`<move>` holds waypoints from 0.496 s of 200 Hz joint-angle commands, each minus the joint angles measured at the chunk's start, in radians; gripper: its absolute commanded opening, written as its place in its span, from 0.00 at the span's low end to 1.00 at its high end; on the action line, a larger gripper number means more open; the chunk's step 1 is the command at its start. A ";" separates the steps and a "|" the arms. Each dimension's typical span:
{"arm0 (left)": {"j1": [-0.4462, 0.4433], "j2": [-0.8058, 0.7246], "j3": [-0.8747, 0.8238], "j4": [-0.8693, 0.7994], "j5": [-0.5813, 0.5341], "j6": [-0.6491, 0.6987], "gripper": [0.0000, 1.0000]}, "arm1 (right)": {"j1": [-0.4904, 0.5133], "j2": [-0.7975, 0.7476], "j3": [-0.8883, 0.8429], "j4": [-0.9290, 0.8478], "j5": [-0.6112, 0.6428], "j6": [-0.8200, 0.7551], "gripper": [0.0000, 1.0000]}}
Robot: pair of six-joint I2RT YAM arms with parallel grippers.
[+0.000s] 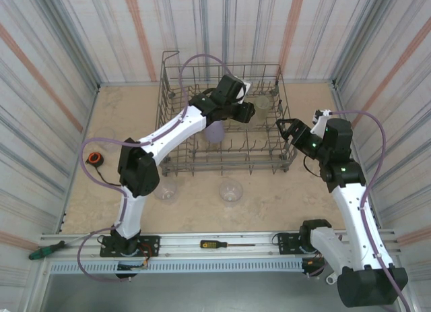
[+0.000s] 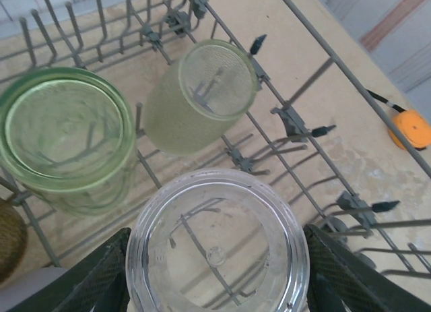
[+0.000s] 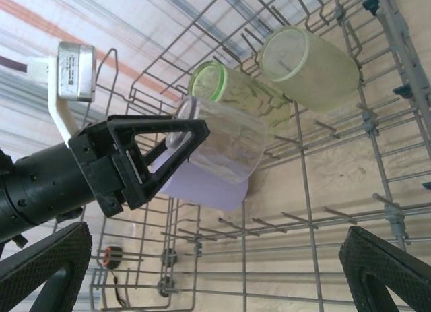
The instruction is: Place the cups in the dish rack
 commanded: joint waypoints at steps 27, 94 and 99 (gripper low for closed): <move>-0.011 0.057 -0.008 0.069 -0.116 0.080 0.21 | -0.042 0.025 -0.026 0.008 -0.043 -0.051 0.99; -0.017 0.098 -0.032 0.119 -0.133 0.081 0.21 | -0.091 0.029 -0.050 0.032 -0.085 -0.053 0.99; -0.017 0.102 -0.031 0.121 -0.133 0.081 0.21 | -0.094 0.032 -0.052 0.032 -0.087 -0.055 0.99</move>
